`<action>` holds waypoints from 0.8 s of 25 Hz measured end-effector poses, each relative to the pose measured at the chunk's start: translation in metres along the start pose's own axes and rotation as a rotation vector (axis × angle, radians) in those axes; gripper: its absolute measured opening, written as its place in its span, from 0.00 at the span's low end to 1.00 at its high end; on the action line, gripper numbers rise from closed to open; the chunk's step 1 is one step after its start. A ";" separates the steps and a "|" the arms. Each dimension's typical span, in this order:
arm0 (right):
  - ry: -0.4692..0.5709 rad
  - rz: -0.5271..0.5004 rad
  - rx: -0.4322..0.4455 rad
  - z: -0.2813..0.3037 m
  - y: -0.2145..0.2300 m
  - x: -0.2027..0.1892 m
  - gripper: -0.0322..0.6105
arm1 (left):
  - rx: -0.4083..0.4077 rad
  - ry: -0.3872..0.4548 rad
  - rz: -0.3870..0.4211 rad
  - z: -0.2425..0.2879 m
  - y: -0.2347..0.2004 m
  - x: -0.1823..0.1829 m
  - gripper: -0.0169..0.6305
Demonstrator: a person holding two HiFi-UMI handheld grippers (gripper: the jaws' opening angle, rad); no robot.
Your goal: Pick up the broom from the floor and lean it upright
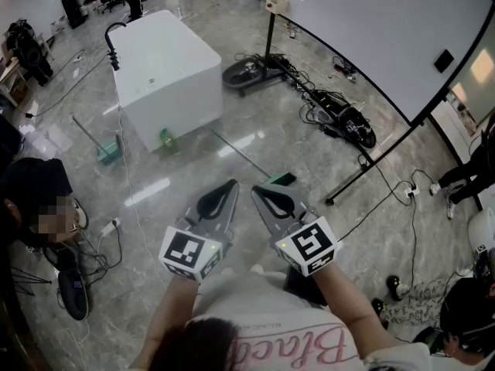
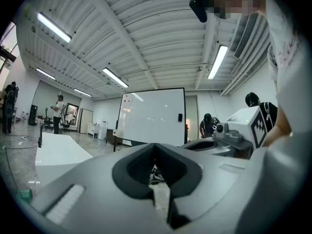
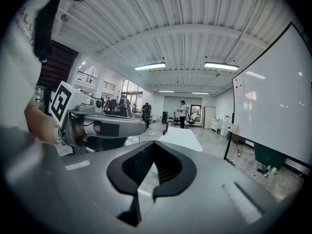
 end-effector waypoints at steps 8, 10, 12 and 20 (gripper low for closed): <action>0.000 -0.017 0.019 -0.007 0.000 0.002 0.05 | -0.005 -0.015 0.006 0.003 0.010 -0.002 0.03; 0.000 -0.018 0.023 -0.008 0.000 0.001 0.05 | 0.000 -0.020 0.002 0.003 0.010 -0.004 0.03; -0.002 -0.016 0.031 -0.010 -0.001 -0.001 0.05 | 0.005 -0.024 -0.002 0.003 0.012 -0.006 0.03; 0.001 0.012 0.052 -0.022 0.007 -0.008 0.05 | 0.026 -0.042 0.000 0.012 0.023 -0.008 0.03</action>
Point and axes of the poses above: the fingertips, and each gripper's own axes: z forward along the fingers, y to its right, x out of its top, the point moved 1 cm from there along -z, backward along the fingers, and after that the axes turned 2 degrees about z, right-handed, at the moved point
